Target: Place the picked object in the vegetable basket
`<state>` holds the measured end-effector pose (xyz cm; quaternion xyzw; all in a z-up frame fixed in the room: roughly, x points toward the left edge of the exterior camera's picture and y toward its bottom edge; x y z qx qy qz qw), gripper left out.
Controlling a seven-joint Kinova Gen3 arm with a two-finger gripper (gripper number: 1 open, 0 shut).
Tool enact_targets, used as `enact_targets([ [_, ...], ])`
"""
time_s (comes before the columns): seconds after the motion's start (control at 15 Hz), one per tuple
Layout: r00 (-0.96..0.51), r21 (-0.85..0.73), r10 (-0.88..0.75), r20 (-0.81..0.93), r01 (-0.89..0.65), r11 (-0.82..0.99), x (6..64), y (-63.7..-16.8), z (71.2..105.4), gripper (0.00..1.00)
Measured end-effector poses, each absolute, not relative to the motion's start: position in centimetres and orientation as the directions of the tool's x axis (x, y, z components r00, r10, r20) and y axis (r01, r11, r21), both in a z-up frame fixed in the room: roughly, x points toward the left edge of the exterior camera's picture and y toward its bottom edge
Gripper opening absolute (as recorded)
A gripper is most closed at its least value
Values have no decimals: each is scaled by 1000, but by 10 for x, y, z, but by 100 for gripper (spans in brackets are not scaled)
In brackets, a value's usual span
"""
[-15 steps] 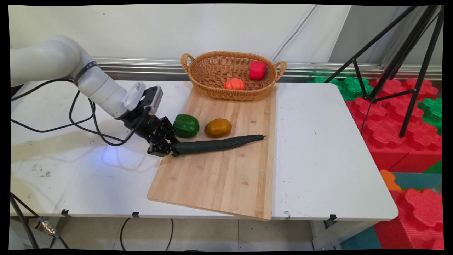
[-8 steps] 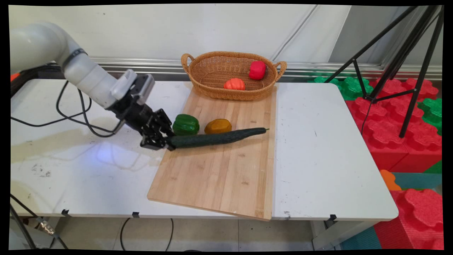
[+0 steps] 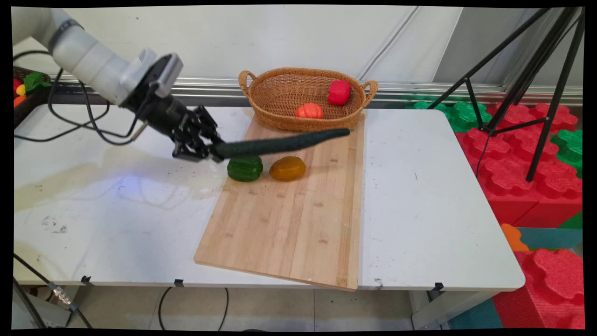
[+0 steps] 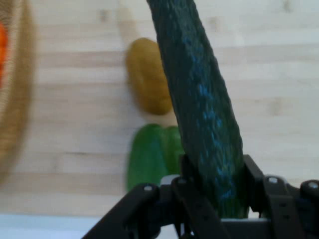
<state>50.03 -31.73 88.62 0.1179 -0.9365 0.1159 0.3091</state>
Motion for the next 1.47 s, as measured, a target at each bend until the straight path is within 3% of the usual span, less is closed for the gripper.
enact_targets([
  [0.6, -808, -343, -71, 586, -326, 881, 531, -359, 918, 0],
  [1.47, -887, -609, 60, 457, -263, 749, 527, -440, 901, 0],
])
